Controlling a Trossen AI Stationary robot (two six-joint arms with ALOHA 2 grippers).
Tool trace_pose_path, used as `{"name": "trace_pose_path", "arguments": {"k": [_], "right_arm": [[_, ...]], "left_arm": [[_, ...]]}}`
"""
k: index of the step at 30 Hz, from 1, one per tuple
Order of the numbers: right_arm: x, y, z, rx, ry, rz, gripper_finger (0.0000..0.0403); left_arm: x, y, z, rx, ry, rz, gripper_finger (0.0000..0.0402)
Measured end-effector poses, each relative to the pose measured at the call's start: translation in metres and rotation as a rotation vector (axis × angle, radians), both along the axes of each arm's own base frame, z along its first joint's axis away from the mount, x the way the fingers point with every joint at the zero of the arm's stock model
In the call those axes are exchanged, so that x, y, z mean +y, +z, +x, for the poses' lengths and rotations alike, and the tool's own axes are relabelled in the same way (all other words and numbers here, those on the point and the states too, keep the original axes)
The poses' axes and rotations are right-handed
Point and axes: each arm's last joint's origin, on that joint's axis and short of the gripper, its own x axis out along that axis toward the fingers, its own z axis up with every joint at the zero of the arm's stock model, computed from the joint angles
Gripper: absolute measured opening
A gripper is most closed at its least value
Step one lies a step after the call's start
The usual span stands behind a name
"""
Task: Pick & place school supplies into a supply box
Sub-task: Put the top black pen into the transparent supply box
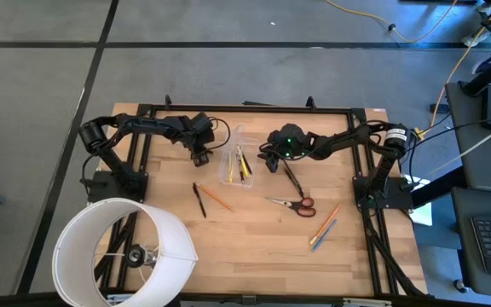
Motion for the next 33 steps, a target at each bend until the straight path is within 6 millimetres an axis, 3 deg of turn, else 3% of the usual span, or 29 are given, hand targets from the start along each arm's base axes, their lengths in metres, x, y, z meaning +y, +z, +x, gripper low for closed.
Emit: {"name": "trace_pose_path", "arguments": {"k": [11, 19, 23, 33], "right_arm": [[0.0, 0.0, 0.0, 0.0, 0.0, 0.0, 0.0136], [0.0, 0.0, 0.0, 0.001, 0.0, 0.001, 0.0136], [0.0, 0.0, 0.0, 0.002, 0.0, 0.001, 0.0136], [0.0, 0.0, 0.0, 0.005, 0.009, -0.012, 0.0136]], "left_arm": [[-0.006, 0.0, 0.003, 0.007, -0.029, 0.0, 0.0021], [-0.008, 0.004, 0.0, 0.01, -0.026, -0.004, 0.002], [-0.013, 0.016, -0.008, 0.011, -0.027, 0.005, 0.0021], [-0.019, 0.07, -0.012, -0.219, -0.012, 0.154, 0.0021]]}}
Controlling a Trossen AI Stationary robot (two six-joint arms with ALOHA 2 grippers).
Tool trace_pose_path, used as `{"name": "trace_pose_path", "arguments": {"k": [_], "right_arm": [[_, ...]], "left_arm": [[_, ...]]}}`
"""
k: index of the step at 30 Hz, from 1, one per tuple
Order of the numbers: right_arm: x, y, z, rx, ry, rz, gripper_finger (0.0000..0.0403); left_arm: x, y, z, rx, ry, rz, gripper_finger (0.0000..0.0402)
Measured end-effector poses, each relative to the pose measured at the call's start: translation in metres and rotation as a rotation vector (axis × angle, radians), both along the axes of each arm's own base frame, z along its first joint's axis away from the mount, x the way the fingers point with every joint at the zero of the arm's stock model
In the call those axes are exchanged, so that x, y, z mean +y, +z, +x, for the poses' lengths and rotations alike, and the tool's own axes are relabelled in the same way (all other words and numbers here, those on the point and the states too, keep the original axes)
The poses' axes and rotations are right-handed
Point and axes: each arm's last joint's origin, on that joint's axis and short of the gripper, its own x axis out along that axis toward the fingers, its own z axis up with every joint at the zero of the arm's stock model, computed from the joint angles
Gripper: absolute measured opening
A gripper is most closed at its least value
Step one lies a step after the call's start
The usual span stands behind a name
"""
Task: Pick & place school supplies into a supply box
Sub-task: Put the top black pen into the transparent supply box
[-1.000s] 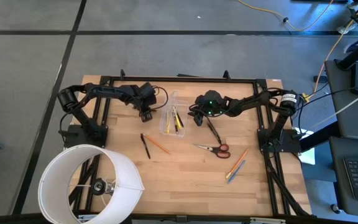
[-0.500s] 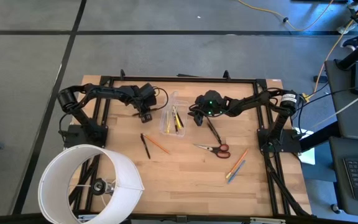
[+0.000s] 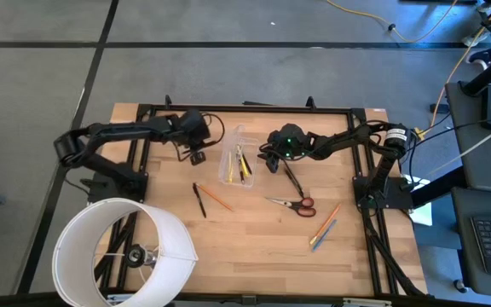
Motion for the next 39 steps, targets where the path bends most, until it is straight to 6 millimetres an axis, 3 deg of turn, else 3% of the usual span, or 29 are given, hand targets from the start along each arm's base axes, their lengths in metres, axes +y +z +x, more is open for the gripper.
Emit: {"name": "trace_pose_path", "arguments": {"k": [6, 11, 18, 25, 32, 39], "right_arm": [[0.0, 0.001, 0.0, -0.004, 0.013, -0.023, 0.0136], [-0.001, 0.019, -0.001, -0.045, -0.03, -0.076, 0.0136], [0.002, 0.067, -0.014, -0.12, -0.136, -0.212, 0.0136], [0.028, 0.118, -0.015, -0.385, 0.111, -0.363, 0.0136], [0.053, 0.128, -0.009, -0.488, 0.268, -0.47, 0.0136], [0.07, 0.134, -0.001, -0.613, 0.309, -0.498, 0.0136]], "left_arm": [[-0.007, 0.031, 0.001, -0.193, 0.001, 0.096, 0.0022], [-0.015, 0.051, 0.01, -0.367, -0.067, 0.155, 0.0022], [-0.028, 0.063, 0.025, -0.524, -0.15, 0.181, 0.0022], [-0.039, 0.083, 0.038, -0.724, -0.21, 0.266, 0.0022], [-0.055, 0.1, 0.046, -0.92, -0.317, 0.227, 0.0022], [-0.076, 0.104, 0.051, -0.973, -0.441, 0.206, 0.0022]]}}
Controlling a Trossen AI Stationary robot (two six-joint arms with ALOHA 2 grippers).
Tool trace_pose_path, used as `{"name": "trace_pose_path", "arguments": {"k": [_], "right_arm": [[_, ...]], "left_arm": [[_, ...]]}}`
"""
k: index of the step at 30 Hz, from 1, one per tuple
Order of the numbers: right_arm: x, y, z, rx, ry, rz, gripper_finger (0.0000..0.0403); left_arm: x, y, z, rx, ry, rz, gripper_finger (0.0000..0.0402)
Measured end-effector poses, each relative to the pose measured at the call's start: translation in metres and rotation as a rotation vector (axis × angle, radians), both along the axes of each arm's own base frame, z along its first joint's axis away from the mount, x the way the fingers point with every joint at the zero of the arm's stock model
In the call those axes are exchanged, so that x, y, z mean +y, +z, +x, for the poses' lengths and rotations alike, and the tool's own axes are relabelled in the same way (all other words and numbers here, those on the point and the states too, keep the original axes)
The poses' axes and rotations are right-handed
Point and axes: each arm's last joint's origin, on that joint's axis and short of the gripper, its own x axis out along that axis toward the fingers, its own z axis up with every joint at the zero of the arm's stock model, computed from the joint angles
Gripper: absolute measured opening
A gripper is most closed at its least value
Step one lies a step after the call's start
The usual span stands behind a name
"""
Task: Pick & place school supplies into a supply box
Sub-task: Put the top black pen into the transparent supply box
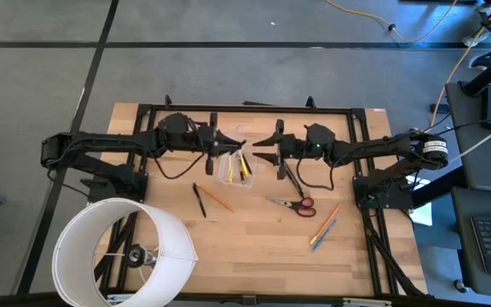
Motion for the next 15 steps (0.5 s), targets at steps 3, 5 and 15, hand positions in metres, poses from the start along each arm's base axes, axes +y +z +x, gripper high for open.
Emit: {"name": "trace_pose_path", "arguments": {"k": [3, 5, 15], "right_arm": [[0.003, 0.002, 0.009, -0.015, 0.015, 0.002, 0.0136], [0.004, 0.005, 0.018, -0.021, 0.025, 0.007, 0.0136], [0.002, 0.0, 0.051, 0.029, 0.057, 0.01, 0.0136]], "left_arm": [[-0.006, 0.0, 0.001, 0.0, -0.017, 0.039, 0.0022], [-0.008, 0.0, 0.002, 0.0, -0.024, 0.045, 0.0022], [-0.009, 0.0, 0.002, 0.0, -0.027, 0.044, 0.0022]]}}
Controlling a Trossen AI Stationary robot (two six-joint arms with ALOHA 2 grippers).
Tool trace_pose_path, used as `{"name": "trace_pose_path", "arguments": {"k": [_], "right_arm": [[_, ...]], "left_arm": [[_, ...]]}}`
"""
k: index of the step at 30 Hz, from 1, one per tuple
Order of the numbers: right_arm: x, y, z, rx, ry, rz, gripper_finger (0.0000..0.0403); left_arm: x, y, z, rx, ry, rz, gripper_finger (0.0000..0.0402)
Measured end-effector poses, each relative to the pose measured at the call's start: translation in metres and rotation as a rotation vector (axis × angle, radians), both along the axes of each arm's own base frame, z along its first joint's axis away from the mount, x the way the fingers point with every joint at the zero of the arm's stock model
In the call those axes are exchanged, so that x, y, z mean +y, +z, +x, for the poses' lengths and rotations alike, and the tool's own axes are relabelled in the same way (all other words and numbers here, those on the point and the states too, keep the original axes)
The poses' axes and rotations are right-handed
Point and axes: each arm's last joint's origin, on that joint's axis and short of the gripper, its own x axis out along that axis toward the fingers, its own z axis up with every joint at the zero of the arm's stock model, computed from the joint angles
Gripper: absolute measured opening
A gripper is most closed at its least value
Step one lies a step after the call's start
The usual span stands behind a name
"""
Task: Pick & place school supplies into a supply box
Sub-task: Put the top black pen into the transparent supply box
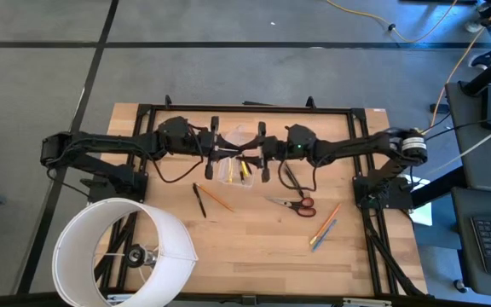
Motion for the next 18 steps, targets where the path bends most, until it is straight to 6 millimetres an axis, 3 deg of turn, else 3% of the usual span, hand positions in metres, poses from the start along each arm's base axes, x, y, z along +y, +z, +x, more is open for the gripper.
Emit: {"name": "trace_pose_path", "arguments": {"k": [5, 14, 18], "right_arm": [[-0.0001, 0.0008, 0.0011, -0.003, 0.003, 0.041, 0.012], [0.0004, 0.002, 0.0009, -0.016, 0.026, 0.02, 0.0042], [0.0005, 0.0019, 0.0009, -0.016, 0.027, 0.017, 0.0038]], "left_arm": [[0.0, 0.0, 0.0, 0.0, 0.0, 0.0, 0.0022], [0.0, 0.0002, -0.0001, 0.0, 0.003, -0.003, 0.0036], [0.0, 0.0002, -0.0001, 0.0, 0.002, -0.001, 0.0047]]}}
